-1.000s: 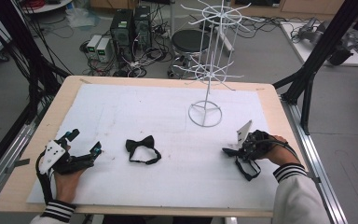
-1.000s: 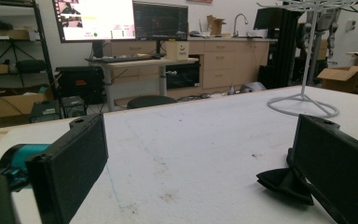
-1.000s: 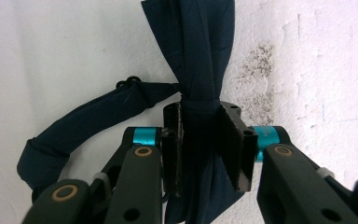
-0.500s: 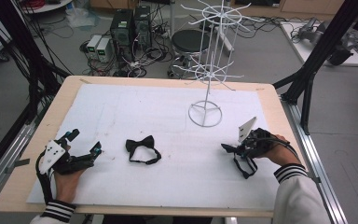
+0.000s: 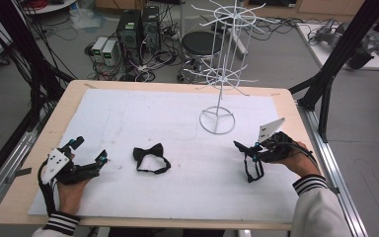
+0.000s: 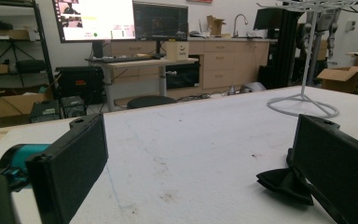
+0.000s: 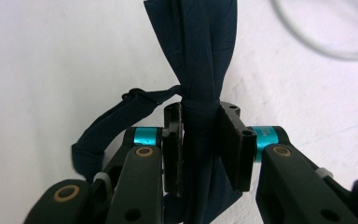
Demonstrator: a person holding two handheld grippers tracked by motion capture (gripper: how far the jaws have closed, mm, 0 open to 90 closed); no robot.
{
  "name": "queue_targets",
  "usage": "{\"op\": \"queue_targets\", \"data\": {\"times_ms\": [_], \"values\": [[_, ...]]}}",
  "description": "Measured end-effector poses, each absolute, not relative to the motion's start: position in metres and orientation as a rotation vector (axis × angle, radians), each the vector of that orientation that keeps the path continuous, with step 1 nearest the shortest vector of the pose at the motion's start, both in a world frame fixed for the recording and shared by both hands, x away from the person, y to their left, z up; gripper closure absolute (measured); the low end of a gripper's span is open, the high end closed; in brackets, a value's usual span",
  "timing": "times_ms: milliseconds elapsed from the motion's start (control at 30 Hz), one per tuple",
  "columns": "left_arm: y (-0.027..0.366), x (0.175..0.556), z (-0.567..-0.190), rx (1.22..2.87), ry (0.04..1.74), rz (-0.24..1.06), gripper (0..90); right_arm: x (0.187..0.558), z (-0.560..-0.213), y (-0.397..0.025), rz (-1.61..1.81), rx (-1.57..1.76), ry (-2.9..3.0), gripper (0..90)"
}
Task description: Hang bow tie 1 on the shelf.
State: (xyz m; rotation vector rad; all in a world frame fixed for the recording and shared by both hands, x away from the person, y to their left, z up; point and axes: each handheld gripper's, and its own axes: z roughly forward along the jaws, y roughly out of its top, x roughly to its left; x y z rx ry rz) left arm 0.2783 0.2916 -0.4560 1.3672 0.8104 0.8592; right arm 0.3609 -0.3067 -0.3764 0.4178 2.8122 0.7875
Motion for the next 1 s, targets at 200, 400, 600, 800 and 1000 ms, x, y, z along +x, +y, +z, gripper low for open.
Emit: {"op": "queue_targets", "data": {"times_ms": [200, 400, 600, 800, 1000], "values": [[0.292, 0.278, -0.456, 1.367, 0.810, 0.860, 4.2, 0.359, -0.370, -0.308, 0.865, 0.450, 2.766, 72.1], [0.292, 0.278, -0.456, 1.366, 0.810, 0.859, 4.2, 0.359, -0.364, -0.312, 0.935, 0.551, 2.705, 72.0], [0.292, 0.278, -0.456, 1.367, 0.812, 0.860, 4.2, 0.358, -0.354, -0.317, 1.074, 0.614, 2.598, 71.8], [0.292, 0.278, -0.456, 1.366, 0.812, 0.861, 4.2, 0.358, -0.348, -0.322, 1.156, 0.652, 2.531, 71.5], [0.292, 0.278, -0.456, 1.366, 0.811, 0.860, 4.2, 0.356, -0.345, -0.326, 1.198, 0.682, 2.488, 71.6]]}}
